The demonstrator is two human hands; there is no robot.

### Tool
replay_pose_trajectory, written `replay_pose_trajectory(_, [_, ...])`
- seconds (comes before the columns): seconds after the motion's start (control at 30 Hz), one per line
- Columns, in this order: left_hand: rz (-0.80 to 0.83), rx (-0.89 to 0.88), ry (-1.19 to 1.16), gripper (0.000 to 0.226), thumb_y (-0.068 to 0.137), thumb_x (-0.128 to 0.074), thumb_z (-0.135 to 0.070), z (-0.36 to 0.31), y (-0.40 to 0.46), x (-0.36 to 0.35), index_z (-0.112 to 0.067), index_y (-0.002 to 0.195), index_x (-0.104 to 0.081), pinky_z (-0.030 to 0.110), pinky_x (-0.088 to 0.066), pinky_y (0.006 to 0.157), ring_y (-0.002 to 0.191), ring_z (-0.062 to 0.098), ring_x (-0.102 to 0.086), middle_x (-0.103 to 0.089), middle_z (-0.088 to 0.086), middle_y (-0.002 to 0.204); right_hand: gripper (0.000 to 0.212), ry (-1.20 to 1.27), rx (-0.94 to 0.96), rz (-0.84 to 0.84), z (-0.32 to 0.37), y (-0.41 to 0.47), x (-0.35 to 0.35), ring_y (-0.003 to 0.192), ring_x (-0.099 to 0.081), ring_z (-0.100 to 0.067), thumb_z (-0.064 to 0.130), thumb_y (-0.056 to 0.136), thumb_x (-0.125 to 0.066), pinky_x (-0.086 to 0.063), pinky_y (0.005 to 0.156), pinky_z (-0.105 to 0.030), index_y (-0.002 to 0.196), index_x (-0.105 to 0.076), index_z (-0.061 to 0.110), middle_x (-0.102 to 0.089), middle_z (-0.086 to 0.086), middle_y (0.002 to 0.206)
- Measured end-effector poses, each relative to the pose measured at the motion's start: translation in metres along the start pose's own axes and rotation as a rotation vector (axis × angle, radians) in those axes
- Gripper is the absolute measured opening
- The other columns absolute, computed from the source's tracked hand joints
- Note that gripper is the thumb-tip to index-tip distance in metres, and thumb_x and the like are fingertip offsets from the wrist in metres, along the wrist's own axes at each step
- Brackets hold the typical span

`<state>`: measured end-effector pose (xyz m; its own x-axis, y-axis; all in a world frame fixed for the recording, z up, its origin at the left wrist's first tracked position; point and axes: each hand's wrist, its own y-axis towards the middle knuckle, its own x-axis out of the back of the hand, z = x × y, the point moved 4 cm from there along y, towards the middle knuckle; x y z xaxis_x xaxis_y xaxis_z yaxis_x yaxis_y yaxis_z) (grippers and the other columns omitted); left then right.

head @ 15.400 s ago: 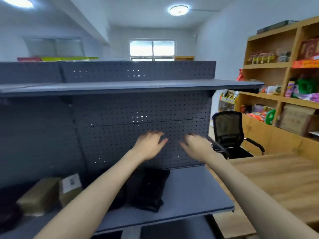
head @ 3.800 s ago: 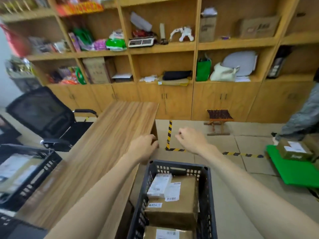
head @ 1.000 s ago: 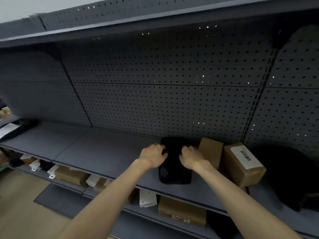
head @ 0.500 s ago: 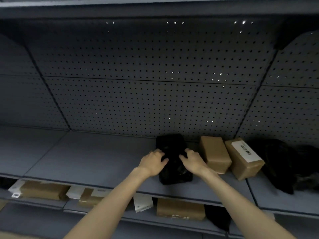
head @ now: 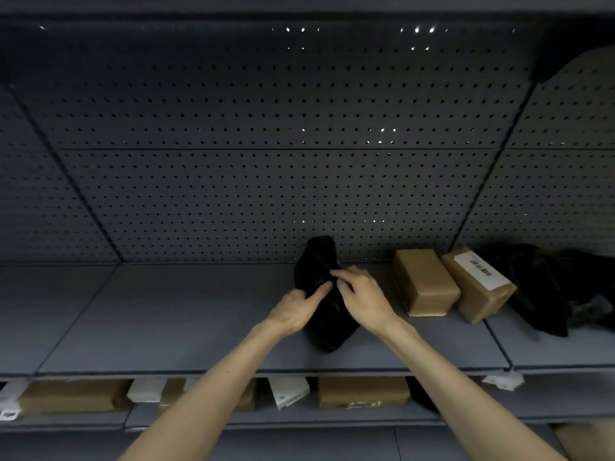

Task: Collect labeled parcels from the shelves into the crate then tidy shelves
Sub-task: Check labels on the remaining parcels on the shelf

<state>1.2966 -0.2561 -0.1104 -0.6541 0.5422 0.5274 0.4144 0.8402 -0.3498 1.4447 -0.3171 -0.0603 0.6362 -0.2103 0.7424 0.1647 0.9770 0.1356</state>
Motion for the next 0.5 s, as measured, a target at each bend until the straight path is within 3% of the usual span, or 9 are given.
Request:
replay_pose_trajectory(0.13, [0.0,-0.043,-0.025,0.066,0.089,-0.044,-0.075,0.008,0.0,0.006,-0.023,0.125,-0.067,0.031,-0.054,0.089,0.102,0.017,-0.066,-0.07,0.002,0.115,0.034,-0.017,0.055,-0.004,0.01,-0.002,-0.011,0.119,-0.046,-0.017,0.01,0.098,-0.051,-0.032,0.093,-0.017,0.13,-0.062,0.014,-0.057,-0.001,0.127])
replay_pose_trajectory(0.23, [-0.033,-0.081,-0.057,0.07,0.084,-0.047,-0.075,0.014,-0.002,0.013,-0.028,0.134,-0.059,0.037,-0.052,0.097,0.11,0.017,-0.064,-0.067,0.002,0.124,0.03,0.054,0.064,0.005,0.013,-0.004,-0.016,0.113,-0.048,-0.012,0.013,0.097,-0.055,-0.034,0.089,-0.017,0.124,-0.065,0.018,-0.058,0.004,0.12])
replay_pose_trajectory(0.33, [-0.098,-0.139,-0.062,0.083,0.08,-0.05,-0.074,0.02,-0.005,0.025,-0.042,0.152,-0.026,0.047,-0.04,0.112,0.137,0.022,-0.045,-0.047,0.0,0.149,0.022,0.265,-0.003,-0.073,0.013,-0.005,-0.013,0.105,-0.058,-0.007,0.014,0.096,-0.058,-0.047,0.09,-0.022,0.113,-0.069,0.022,-0.063,0.007,0.112])
replay_pose_trajectory(0.4, [-0.097,-0.173,-0.076,0.08,0.088,-0.052,-0.067,0.022,-0.011,0.031,-0.055,0.153,-0.007,0.051,-0.029,0.119,0.149,0.02,-0.027,-0.028,-0.002,0.162,0.019,0.319,-0.04,-0.175,0.012,-0.008,-0.009,0.098,-0.059,0.0,0.012,0.096,-0.057,-0.045,0.085,-0.012,0.105,-0.07,0.021,-0.064,0.006,0.108])
replay_pose_trajectory(0.5, [-0.095,-0.2,-0.064,0.065,0.099,-0.05,-0.051,0.031,-0.014,0.039,-0.057,0.153,-0.014,0.047,-0.02,0.122,0.152,0.019,-0.016,-0.018,-0.006,0.165,0.019,0.237,-0.138,-0.203,0.001,-0.008,-0.009,0.094,-0.057,-0.006,0.01,0.098,-0.054,-0.041,0.08,-0.014,0.106,-0.069,0.016,-0.063,0.001,0.108])
